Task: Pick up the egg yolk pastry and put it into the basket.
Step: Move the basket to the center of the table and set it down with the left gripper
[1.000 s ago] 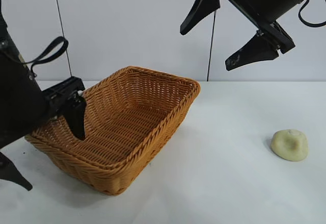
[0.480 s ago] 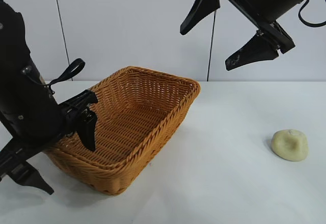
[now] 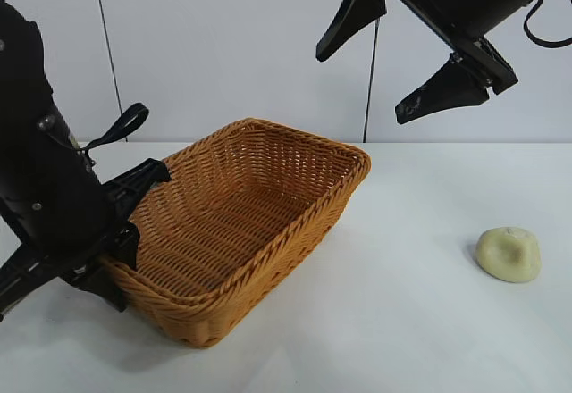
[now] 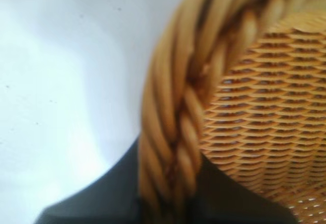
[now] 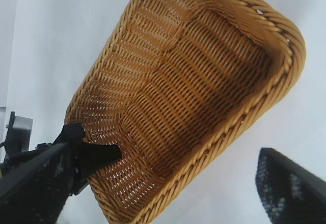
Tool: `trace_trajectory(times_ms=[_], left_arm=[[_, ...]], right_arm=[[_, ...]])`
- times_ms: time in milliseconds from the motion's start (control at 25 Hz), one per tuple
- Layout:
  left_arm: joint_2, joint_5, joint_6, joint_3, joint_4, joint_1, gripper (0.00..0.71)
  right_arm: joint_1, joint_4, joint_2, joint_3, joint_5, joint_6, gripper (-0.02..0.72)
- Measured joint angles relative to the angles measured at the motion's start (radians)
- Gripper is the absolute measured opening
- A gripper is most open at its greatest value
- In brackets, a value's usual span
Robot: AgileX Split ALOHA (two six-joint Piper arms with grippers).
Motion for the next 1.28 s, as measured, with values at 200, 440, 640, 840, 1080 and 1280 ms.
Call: trace_trajectory(times_ms=[200,440,640,840,1080,1280], left_arm=[[0.000,0.067,0.247,-0.070,-0.097,0.056,0.108],[0.040,0.168,0.438,-0.152,-0.098,0.075,0.108],[0.137,0.286,0.606,-0.291,-0.097,0.075,0.108],[0.196,0.378,0.770,-0.403,-0.097,0.075,0.108],[0.236,0.423,0.873,-0.429,-0.096,0.075,0.108],[0.256,0.402,0.883,-0.429,-0.094,0.075,0.108]], right_arm=[[0.000,0.000,0.000,0.000,0.000,0.000,0.674],[0.000,0.000,0.000,0.000,0.000,0.000,0.674],[0.000,0.000,0.000,0.000,0.003,0.000,0.674],[0.000,0.000,0.000,0.000,0.003,0.000,0.674],[0.000,0.000,0.000,0.000,0.003,0.000,0.674],[0.000,0.000,0.000,0.000,0.003,0.000,0.674]])
